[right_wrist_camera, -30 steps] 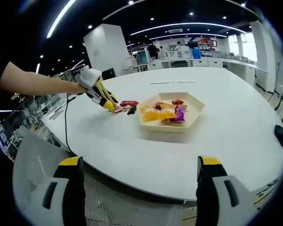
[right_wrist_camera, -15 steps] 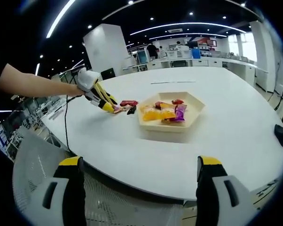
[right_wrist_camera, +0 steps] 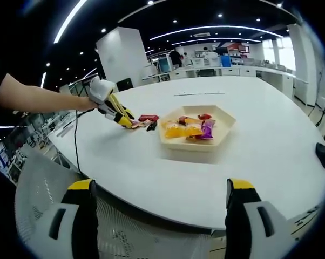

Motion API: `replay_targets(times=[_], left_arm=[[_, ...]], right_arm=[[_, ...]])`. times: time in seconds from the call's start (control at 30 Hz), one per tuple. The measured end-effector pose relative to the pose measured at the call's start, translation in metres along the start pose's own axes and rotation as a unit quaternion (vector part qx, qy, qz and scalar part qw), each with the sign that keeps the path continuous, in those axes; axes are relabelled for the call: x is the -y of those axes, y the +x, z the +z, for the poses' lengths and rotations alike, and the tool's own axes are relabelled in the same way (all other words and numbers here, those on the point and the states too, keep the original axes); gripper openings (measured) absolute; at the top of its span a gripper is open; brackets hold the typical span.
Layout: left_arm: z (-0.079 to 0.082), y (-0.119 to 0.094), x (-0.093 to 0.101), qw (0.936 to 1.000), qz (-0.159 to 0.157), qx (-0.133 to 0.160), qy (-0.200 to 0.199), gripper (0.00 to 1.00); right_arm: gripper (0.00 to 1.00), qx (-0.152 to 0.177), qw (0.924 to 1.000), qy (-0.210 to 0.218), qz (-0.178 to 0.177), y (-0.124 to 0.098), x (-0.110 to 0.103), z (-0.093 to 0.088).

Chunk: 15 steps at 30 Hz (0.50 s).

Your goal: Place the target food into the container with the food tongs after gripping and lifting it, then release it inside without dropping or visibly crushing the food.

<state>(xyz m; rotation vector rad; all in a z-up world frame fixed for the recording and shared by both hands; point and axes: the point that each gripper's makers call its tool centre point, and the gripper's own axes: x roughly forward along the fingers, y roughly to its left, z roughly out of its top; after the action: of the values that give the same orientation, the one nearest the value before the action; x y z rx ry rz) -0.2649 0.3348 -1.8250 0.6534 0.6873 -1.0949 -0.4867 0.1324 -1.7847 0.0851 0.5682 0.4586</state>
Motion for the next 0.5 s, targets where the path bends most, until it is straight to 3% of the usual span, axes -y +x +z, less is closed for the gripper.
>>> replay_targets(times=[0.5], left_arm=[[0.009, -0.018, -0.006, 0.9994, 0.023, 0.012, -0.023, 0.17]], right_arm=[[1.00, 0.000, 1.0000, -0.001, 0.005, 0.000, -0.001, 0.000]])
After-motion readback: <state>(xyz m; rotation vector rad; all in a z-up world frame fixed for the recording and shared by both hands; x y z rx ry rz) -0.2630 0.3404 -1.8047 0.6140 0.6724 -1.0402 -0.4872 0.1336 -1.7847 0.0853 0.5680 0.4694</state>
